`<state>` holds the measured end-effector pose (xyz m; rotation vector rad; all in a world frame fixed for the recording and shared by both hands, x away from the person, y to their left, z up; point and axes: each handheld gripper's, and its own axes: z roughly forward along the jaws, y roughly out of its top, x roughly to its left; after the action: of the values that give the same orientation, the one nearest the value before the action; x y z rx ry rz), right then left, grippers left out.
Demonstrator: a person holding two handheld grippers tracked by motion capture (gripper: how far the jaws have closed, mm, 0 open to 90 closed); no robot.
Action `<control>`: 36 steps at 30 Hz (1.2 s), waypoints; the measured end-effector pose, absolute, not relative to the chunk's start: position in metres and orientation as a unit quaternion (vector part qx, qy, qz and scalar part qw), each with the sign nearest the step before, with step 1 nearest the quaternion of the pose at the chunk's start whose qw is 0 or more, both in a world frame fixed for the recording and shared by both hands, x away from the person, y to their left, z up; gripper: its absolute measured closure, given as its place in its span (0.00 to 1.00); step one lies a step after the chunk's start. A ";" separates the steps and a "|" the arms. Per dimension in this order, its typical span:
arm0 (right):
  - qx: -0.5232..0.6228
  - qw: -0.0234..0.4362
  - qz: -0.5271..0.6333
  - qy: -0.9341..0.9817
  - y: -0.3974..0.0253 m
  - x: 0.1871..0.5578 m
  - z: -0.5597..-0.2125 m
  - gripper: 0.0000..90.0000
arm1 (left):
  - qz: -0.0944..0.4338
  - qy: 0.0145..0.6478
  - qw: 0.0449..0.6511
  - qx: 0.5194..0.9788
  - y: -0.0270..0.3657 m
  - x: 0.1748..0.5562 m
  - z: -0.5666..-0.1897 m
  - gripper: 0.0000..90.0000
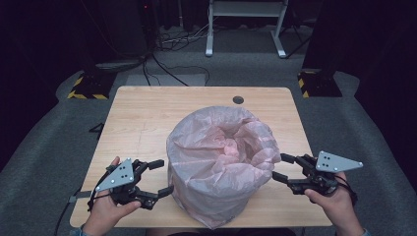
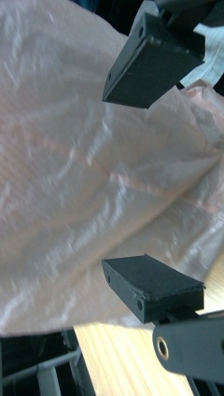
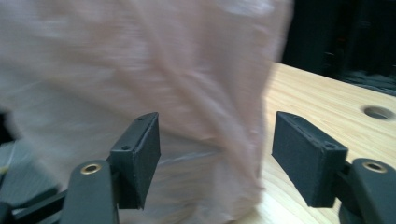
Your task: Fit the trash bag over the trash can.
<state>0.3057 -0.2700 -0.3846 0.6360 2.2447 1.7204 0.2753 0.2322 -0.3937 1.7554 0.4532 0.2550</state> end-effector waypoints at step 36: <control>0.129 0.167 0.525 0.824 -0.222 0.265 -0.343 1.00 | 0.128 0.207 0.604 0.759 0.211 0.253 -0.358 0.54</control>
<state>0.2648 -0.2221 -0.3429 0.3657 2.3460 1.4940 0.2526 0.2113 -0.3577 1.7557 0.4789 0.2969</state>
